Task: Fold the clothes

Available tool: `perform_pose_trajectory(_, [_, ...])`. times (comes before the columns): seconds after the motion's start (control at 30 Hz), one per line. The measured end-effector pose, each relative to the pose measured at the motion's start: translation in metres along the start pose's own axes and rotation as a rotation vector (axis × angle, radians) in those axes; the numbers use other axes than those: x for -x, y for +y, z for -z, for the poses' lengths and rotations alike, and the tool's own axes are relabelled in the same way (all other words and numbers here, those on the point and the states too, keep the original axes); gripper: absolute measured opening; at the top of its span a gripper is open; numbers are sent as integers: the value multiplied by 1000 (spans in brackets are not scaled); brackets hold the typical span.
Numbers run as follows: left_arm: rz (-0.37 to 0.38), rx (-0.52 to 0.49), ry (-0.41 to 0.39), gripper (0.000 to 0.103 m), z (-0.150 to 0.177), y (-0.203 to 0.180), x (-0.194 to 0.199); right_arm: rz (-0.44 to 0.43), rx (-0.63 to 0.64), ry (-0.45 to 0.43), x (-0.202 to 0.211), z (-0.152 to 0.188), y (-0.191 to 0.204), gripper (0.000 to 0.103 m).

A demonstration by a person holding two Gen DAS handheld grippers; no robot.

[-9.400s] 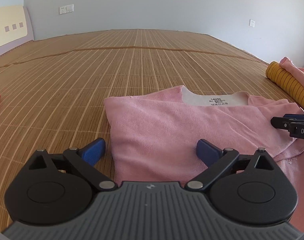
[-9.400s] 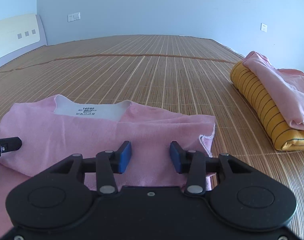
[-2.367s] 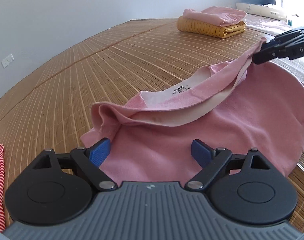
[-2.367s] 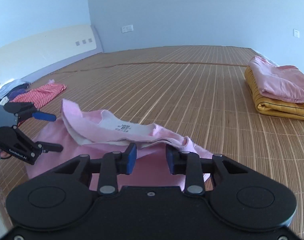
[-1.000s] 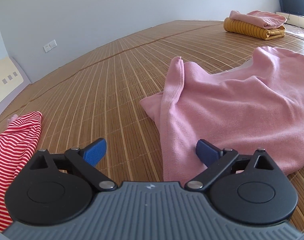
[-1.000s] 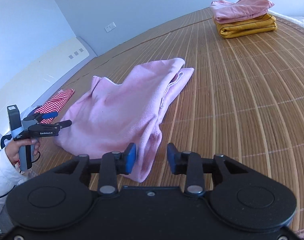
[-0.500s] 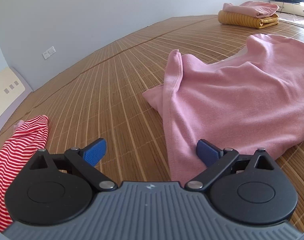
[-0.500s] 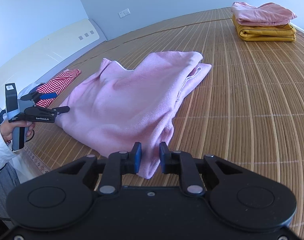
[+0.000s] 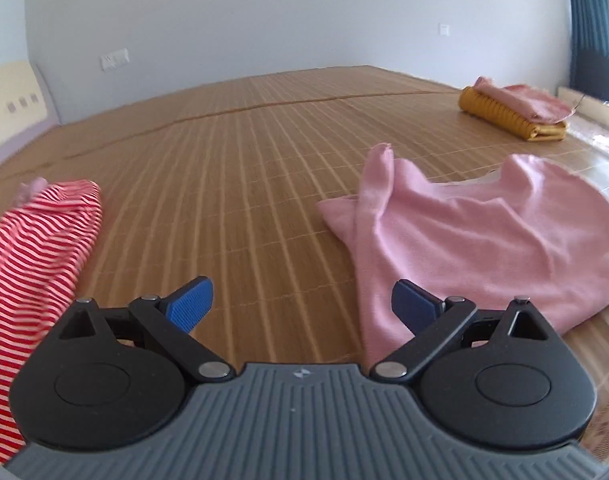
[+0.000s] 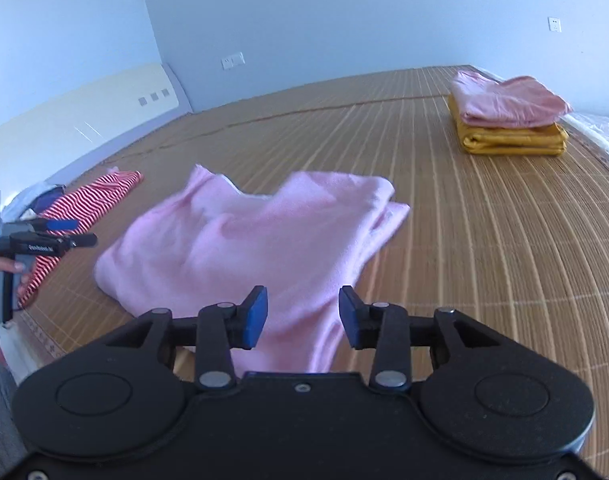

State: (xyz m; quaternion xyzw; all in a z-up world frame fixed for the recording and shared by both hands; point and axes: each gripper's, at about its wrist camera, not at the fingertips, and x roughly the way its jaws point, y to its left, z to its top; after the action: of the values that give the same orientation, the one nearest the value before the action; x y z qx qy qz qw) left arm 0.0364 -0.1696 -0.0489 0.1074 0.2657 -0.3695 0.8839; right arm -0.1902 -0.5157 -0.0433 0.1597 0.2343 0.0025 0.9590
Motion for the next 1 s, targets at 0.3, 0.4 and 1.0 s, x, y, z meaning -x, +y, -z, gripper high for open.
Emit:
perform_pose_trajectory(0.3, [244,-62,30,98,15,-17,-28,-173,92,78,-132,-81,113,63])
perform_pose_trajectory(0.4, [252,-80,25,97,23,-23,-31,-131,75,189,-201,-99,130,43])
perform_pose_trajectory(1.0, [271,-208,49,34,23,-23,-16,-48,124,295,-299,-115,181,4])
